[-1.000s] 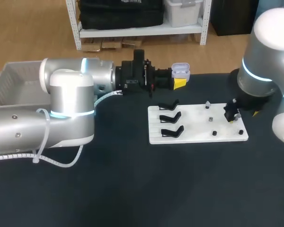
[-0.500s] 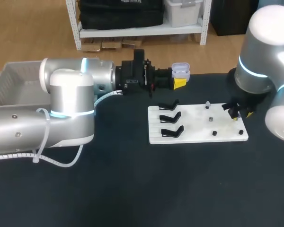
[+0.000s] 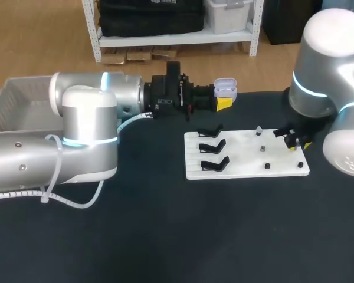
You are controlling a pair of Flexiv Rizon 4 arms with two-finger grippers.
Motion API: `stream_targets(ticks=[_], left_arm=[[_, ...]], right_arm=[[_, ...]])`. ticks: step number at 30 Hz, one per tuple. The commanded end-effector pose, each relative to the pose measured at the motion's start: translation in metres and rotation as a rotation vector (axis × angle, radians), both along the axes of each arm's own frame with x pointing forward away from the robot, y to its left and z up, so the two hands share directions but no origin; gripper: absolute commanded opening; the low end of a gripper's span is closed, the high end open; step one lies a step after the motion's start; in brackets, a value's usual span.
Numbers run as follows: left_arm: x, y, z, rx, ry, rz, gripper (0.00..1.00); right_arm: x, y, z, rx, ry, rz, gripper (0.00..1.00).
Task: Pick up each earbud case from the left stands, insert the matching earbuds, close the lid, and place the case in the box.
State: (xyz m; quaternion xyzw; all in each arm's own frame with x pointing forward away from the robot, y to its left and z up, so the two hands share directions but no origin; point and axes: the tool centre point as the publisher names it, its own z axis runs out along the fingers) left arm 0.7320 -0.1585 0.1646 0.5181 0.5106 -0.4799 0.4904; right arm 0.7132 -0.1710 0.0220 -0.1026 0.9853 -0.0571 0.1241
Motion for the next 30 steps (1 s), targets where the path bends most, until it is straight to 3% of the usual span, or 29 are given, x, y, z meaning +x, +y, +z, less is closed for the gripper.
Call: stream_targets(ticks=[1,3,5,10,21,24,30], left_arm=[[0.0,0.0,-0.002,-0.007,-0.004,0.001,0.0],[0.0,0.0,-0.002,-0.007,-0.004,0.001,0.0],[0.0,0.0,-0.002,-0.007,-0.004,0.001,0.0],[0.0,0.0,-0.002,-0.007,-0.004,0.001,0.0],[0.0,0.0,-0.002,-0.007,-0.004,0.001,0.0],[0.0,0.0,-0.002,-0.007,-0.004,0.001,0.0],[0.0,0.0,-0.002,-0.007,-0.004,0.001,0.0]], right_arm=[[0.002,0.001,-0.002,-0.01,0.001,-0.005,0.15],[0.004,0.0,-0.002,-0.011,0.002,-0.008,0.14],[0.005,-0.001,-0.002,-0.017,0.001,-0.014,0.0],[0.003,-0.004,0.006,-0.024,0.005,-0.026,0.0],[-0.021,0.012,0.071,0.021,0.018,-0.09,0.0],[-0.028,0.02,0.087,0.005,-0.01,-0.166,0.0],[-0.047,0.034,0.113,0.06,0.013,-0.237,0.0]])
